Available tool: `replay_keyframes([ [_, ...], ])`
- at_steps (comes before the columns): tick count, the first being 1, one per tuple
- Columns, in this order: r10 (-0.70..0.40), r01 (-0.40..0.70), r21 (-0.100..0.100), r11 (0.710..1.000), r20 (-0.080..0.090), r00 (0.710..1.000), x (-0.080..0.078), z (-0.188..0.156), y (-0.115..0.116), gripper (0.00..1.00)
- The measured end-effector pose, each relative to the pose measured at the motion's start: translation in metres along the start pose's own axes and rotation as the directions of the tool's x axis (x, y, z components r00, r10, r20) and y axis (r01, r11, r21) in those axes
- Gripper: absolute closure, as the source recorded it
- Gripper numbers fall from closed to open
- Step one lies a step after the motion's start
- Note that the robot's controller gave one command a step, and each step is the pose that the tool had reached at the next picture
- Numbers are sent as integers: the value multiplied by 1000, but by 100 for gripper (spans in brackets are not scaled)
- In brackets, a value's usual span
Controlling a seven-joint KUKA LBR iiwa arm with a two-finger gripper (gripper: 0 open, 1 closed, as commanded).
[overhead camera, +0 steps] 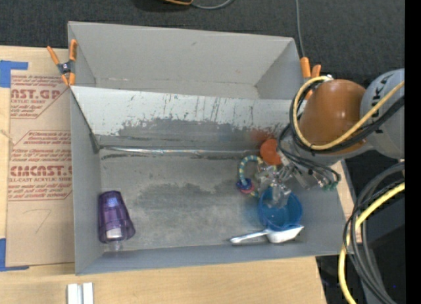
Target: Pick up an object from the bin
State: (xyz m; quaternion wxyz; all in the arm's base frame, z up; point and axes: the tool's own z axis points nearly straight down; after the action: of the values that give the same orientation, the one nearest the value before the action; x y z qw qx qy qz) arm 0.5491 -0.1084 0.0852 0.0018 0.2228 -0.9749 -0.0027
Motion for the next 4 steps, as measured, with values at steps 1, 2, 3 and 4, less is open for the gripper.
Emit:
replay_keyframes([
  [1, 1, -1, 2, 1000, 3, 1000, -1, -28, 0, 100],
  [2, 1, -1, 4, 1000, 6, 1000, -2, -41, 0, 100],
  [3, 1, -1, 4, 1000, 6, 1000, -2, -47, 0, 100],
  [4, 1, -1, 1, 1000, 3, 1000, -1, -53, 1, 100],
])
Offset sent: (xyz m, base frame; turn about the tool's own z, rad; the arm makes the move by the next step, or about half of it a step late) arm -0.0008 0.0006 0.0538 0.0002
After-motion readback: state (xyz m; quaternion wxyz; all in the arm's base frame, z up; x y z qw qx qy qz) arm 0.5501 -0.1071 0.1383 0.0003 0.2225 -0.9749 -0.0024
